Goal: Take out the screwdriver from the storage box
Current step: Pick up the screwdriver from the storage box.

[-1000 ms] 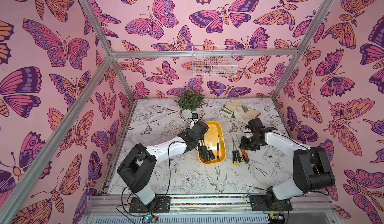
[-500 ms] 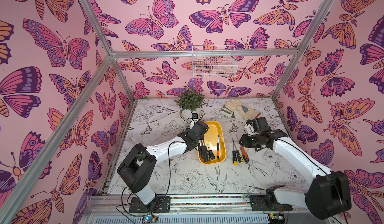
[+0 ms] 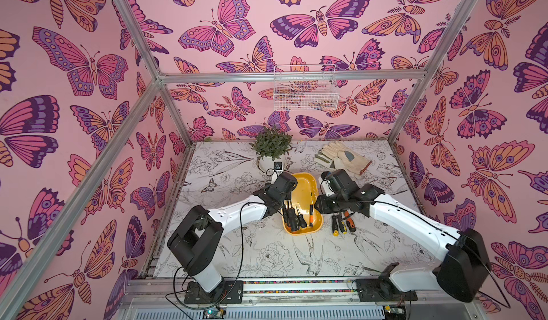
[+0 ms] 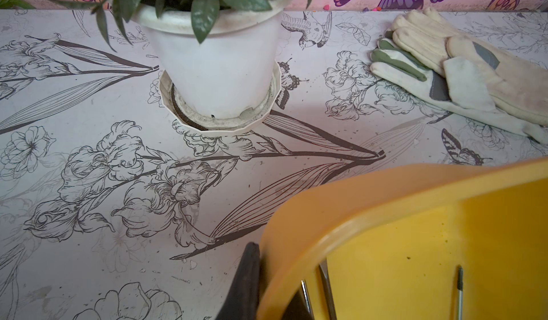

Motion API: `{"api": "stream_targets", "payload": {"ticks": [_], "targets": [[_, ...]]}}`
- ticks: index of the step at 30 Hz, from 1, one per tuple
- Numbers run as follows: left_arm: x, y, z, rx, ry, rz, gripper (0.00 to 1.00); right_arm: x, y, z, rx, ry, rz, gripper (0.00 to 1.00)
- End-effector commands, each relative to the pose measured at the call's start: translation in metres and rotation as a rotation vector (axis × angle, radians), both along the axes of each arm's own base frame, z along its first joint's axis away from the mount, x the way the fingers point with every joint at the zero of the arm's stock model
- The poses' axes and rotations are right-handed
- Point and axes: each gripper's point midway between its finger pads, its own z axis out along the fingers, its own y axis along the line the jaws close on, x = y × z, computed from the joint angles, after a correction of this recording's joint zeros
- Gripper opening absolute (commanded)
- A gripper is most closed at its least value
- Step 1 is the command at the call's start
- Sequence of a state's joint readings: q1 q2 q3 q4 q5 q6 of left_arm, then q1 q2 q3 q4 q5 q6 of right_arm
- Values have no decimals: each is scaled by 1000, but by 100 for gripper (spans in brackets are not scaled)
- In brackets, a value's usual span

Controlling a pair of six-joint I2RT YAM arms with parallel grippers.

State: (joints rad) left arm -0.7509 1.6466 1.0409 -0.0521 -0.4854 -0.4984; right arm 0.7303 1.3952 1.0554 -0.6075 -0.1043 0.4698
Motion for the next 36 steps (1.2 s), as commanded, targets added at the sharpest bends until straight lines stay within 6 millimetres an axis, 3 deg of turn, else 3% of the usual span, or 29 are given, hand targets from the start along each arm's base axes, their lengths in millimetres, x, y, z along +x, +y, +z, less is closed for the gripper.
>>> {"api": "stream_targets", "payload": {"ticks": [1,8,16,36], "targets": [[4,0,9,-42,-30,11,0,11,17,3,6,-25,0,39],[4,3,7,-51,-26,15,0,12,40,-25,-31,19,47,39],[3,5,8,-58,-28,17,0,12,48,-60,-93,73,75,41],[3,5,7,-57,-26,15,0,1,59,-76,-111,123,143,47]]}}
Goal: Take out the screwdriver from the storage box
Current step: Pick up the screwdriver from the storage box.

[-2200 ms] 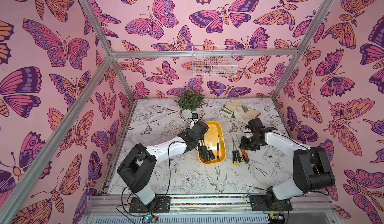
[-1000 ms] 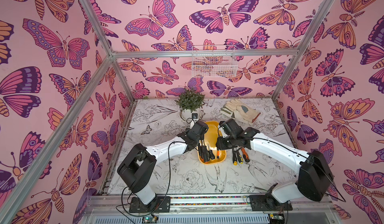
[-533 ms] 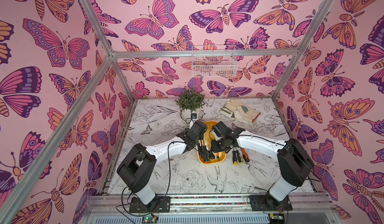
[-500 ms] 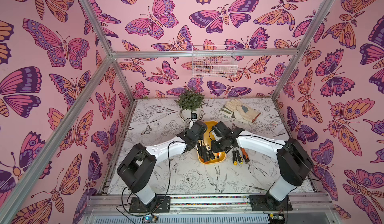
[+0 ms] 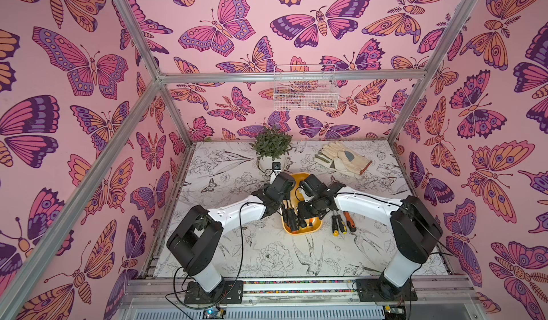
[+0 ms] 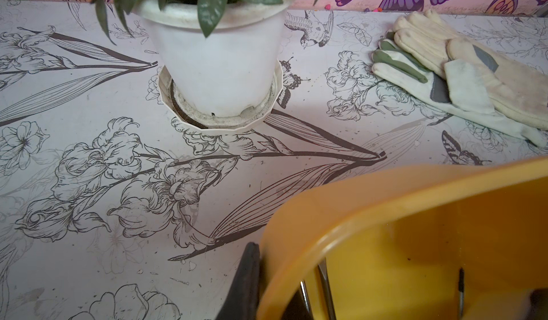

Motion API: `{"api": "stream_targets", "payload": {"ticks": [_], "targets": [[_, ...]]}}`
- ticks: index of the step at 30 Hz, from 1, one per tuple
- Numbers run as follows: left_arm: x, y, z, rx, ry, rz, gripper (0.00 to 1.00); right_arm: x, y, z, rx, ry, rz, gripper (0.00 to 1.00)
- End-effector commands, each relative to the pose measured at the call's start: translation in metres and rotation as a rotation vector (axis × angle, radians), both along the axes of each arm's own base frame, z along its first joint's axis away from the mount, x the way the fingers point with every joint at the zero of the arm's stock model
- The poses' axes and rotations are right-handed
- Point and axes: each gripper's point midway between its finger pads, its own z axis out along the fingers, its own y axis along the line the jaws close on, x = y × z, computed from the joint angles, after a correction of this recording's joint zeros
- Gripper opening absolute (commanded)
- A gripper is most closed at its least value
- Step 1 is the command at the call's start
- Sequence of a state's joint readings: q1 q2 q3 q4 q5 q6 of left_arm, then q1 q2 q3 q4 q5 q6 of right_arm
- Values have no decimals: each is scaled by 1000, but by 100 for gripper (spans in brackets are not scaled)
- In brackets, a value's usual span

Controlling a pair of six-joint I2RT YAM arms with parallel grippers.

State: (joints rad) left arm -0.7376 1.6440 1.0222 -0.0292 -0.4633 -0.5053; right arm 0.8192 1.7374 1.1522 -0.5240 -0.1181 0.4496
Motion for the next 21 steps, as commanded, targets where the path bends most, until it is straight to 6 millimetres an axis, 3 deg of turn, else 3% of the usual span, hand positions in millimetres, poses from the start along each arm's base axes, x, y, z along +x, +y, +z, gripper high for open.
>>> {"api": "stream_targets", "payload": {"ticks": [1,21], "targets": [[2,2,11,-37,-32,13,0,-3,7,0,-6,10,33,47],[2,3,10,-37,-31,15,0,4,-4,-37,-133,36,34,46]]}}
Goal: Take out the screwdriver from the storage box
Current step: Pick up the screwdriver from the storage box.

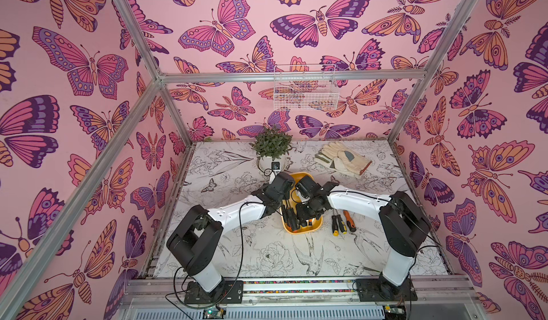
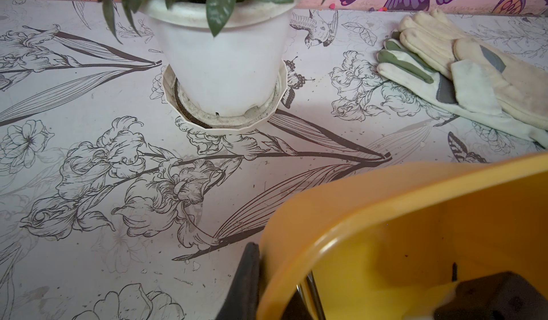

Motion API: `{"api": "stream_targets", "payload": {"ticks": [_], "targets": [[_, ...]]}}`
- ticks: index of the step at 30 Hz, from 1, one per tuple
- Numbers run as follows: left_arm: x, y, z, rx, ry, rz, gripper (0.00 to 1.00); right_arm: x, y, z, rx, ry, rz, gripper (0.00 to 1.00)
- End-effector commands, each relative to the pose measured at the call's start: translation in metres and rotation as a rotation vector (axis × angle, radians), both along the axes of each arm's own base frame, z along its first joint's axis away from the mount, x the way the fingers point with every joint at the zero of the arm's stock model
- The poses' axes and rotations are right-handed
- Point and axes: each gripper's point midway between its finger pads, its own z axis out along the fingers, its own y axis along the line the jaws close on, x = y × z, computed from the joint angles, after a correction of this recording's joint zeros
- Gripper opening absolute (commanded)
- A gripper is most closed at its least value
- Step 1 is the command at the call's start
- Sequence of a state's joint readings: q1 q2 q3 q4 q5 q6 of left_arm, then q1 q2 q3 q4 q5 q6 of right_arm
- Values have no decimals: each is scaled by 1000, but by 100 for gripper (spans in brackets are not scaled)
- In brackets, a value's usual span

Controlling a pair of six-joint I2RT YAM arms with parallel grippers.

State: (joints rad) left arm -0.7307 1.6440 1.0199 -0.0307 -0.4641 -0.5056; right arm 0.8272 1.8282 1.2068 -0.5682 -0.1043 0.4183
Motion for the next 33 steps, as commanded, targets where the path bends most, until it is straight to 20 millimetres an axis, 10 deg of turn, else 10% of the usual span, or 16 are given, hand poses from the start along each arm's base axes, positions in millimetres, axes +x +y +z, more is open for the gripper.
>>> {"api": "stream_targets", "payload": {"ticks": [1,20,25,33], "targets": [[1,-1,12,-41,-35,7,0,4,-5,-18,-62,1,1,45],[1,0,11,-45,-33,6,0,12,-14,-41,-68,30,-48,17],[2,-1,11,-48,-32,5,0,13,-13,-22,-13,-23,-53,0],[2,-1,10,-44,-30,3,0,15,-7,30,81,-106,-18,0]]}}
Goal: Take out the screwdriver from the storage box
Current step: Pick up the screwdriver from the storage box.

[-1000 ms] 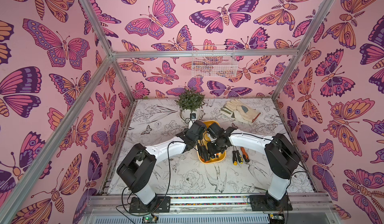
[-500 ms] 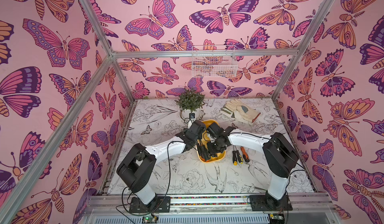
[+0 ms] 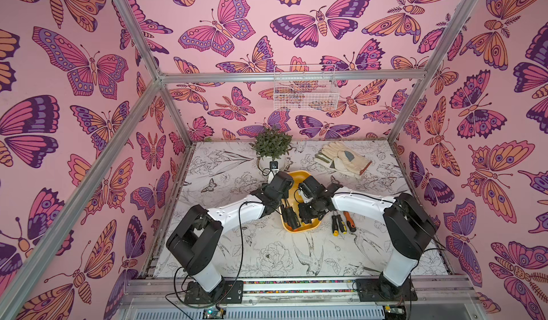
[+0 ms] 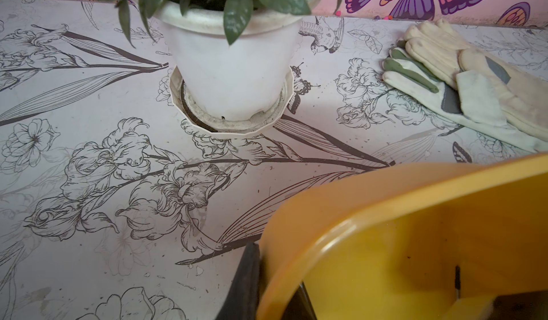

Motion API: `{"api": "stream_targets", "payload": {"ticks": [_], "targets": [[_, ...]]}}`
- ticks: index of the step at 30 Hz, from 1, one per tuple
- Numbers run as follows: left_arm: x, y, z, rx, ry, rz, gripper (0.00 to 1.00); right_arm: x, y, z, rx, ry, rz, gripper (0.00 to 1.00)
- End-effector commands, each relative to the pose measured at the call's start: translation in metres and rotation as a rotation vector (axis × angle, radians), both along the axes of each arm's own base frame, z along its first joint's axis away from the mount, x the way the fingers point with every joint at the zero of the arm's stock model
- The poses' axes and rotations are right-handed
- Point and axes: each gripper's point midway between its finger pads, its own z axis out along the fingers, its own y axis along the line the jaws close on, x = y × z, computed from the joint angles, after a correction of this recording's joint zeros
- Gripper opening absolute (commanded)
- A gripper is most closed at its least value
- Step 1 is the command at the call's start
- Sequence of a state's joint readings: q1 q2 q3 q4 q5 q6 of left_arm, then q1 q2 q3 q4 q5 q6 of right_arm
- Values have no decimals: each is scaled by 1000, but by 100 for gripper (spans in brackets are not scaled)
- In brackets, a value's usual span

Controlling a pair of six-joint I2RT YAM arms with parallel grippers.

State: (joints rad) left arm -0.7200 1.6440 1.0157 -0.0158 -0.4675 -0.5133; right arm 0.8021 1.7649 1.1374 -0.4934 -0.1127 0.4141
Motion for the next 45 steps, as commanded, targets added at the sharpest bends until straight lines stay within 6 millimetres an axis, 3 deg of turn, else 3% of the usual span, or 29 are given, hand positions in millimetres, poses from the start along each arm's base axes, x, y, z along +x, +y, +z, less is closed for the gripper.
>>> {"api": "stream_targets", "payload": {"ticks": [1,10,18,29,39,45], "targets": [[-1,-5,9,-33,-22,-15,0,9,-1,25,33,-64,2,0],[-1,-5,9,-28,-19,-15,0,-4,-1,46,109,-72,21,0],[0,-5,8,-27,-17,-16,0,-16,-20,81,110,-130,48,0],[-1,-5,9,-30,-20,-15,0,-15,-82,89,11,-121,4,0],[-1,-5,9,-32,-20,-15,0,-2,-162,76,-58,-49,-136,0],[-1,-6,9,-32,-19,-17,0,10,-190,66,-108,-19,-196,0]]}}
